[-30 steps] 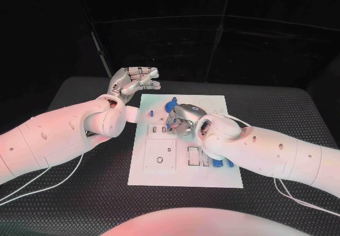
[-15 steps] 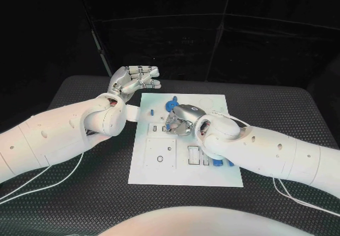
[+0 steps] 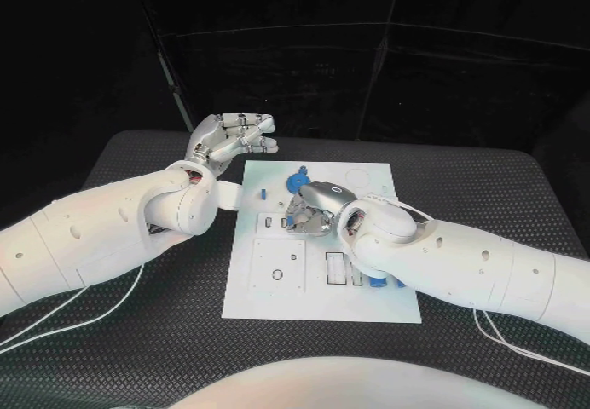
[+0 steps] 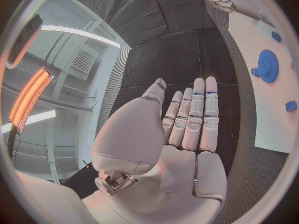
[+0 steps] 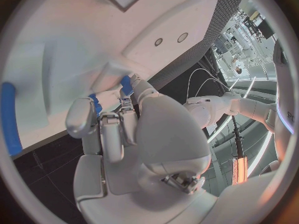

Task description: Assemble the parts on the task board

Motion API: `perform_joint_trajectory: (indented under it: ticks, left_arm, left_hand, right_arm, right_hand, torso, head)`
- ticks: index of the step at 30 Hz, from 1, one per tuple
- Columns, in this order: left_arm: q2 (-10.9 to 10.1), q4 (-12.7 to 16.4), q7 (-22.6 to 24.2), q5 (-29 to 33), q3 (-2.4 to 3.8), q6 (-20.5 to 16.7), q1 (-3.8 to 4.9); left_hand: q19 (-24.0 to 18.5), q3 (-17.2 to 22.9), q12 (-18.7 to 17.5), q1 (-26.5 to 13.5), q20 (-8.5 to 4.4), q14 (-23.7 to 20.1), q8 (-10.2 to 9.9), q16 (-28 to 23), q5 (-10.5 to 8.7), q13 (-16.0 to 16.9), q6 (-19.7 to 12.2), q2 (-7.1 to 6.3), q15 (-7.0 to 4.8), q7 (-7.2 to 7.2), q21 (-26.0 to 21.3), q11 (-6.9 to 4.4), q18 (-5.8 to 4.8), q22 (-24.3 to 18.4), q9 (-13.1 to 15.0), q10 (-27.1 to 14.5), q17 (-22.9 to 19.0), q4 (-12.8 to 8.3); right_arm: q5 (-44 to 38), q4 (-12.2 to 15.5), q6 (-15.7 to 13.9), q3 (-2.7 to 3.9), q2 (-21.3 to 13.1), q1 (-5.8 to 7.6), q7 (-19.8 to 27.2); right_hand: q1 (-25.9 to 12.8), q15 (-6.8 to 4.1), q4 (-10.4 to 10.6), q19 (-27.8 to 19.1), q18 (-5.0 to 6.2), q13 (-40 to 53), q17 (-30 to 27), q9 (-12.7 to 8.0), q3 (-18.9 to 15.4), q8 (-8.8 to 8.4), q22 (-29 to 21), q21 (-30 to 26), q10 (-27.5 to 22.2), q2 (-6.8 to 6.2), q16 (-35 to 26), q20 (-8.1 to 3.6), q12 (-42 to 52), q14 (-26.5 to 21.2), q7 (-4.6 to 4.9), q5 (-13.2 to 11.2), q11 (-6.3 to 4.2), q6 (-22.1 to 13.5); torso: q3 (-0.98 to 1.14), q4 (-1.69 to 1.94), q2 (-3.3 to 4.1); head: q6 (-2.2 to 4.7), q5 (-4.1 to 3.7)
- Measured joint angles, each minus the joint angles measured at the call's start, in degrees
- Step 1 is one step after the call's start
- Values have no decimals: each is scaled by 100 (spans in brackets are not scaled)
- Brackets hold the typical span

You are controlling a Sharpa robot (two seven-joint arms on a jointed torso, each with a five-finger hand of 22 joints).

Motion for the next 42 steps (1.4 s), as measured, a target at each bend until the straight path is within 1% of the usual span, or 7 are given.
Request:
perform_joint_trajectory:
  ticks: [11,25,27,29,31,36,42]
  left_arm:
    - [3,-8,-4,1,0,6,0]
    - [5,-18,-10,2,0,17,-1]
    - [5,-20,-12,2,0,19,-1]
    - [5,-21,-13,2,0,20,-1]
    - [5,-21,-14,2,0,21,-1]
    - [5,-23,-17,2,0,25,-1]
    - [2,-24,-21,2,0,29,-1]
  left_hand:
    - [0,0,0,0,0,0,0,0,0,0,0,0,0,0,0,0,0,1,0,0,5,0]
    - [0,0,0,0,0,0,0,0,0,0,0,0,0,0,0,0,0,1,0,0,4,0]
    - [0,0,0,0,0,0,0,0,0,0,0,0,0,0,0,0,0,2,0,0,3,0]
    - [0,0,0,0,0,0,0,0,0,0,0,0,0,0,0,0,0,1,0,0,3,0]
    - [0,0,0,0,0,0,0,0,0,0,0,0,0,0,0,0,0,2,0,0,3,0]
    - [0,0,-33,0,0,0,0,0,0,0,0,0,0,0,0,0,0,-5,0,0,8,0]
    - [0,0,-33,0,0,0,1,0,0,0,0,0,0,0,0,0,0,-5,0,0,8,0]
  right_arm:
    - [191,-58,-5,6,2,-3,75]
    - [321,-97,45,14,4,5,102]
    - [319,-100,59,15,4,7,99]
    - [312,-106,71,17,6,8,97]
    - [304,-118,79,19,15,11,94]
    - [284,-145,84,23,39,15,87]
    - [260,-153,84,23,42,15,78]
  right_hand:
    - [-45,0,13,0,0,-2,-1,1,12,16,7,0,0,-46,0,0,-4,0,-8,-7,0,-7]
    - [-50,0,2,0,0,-3,-1,7,22,32,-9,-9,0,-51,0,0,-4,0,-21,-15,0,-20]
    - [-50,0,-12,0,0,-3,-1,7,36,32,-24,-22,-28,-51,0,0,-18,0,-25,24,28,-25]
    - [-50,0,-12,0,0,0,-2,7,35,31,-31,-22,-31,-51,0,0,-52,0,-31,30,31,-31]
    - [-50,0,-12,0,0,1,-2,5,35,11,-38,-22,-52,-51,0,0,-61,0,-33,30,52,-33]
    - [-51,0,-12,0,0,1,-2,-15,35,-8,-38,-22,-52,-52,0,0,-64,0,-35,30,51,-34]
    - [-119,0,-12,0,0,-4,-2,-39,35,-39,-47,-44,-94,-121,0,0,-114,0,-36,30,93,-36]
  torso:
    - [-2,1,0]
    - [0,2,0]
    - [0,2,-1]
    - [0,2,-2]
    - [0,2,-2]
    - [-1,2,-2]
    - [-2,2,-2]
  head:
    - [-22,-8]
    - [-46,-21]
    - [-46,-26]
    - [-47,-30]
    - [-31,-36]
    - [-19,-49]
    - [-25,-59]
